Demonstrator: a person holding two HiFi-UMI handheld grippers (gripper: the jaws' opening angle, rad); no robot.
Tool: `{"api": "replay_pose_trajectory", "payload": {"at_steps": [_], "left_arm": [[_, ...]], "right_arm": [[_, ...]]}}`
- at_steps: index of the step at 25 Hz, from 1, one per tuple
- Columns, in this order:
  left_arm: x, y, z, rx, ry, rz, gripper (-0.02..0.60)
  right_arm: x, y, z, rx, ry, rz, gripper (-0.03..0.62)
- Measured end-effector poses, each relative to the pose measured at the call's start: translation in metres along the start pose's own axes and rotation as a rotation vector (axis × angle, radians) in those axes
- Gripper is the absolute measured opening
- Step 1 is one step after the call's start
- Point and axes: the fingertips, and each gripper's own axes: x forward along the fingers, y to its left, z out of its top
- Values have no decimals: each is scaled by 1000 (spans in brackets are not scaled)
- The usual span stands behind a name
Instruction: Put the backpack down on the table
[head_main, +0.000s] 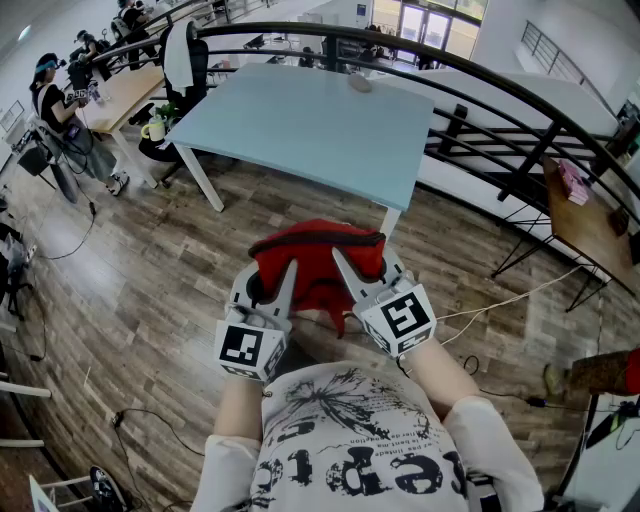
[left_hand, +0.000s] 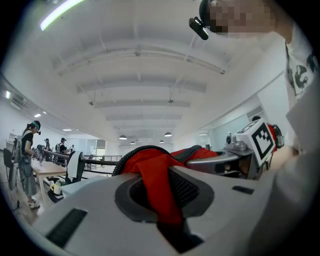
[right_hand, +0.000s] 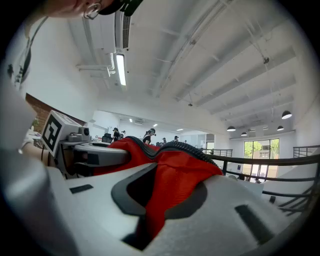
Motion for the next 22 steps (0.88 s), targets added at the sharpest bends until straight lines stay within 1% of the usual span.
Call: {"api": "replay_pose_trajectory", "payload": {"at_steps": [8, 12, 17, 22], "left_arm": [[6, 8, -5, -10, 3, -4, 54], [13, 19, -8, -19, 10, -4, 54], [31, 50, -15, -38, 11, -9, 54], [64, 103, -23, -28, 10, -25, 54]], "right_arm": [[9, -4, -5, -4, 4, -6, 23], [22, -7, -6, 2, 7, 2, 25], [57, -18, -7, 6, 0, 3, 25], [117, -37, -10, 24, -2, -6, 25]]}}
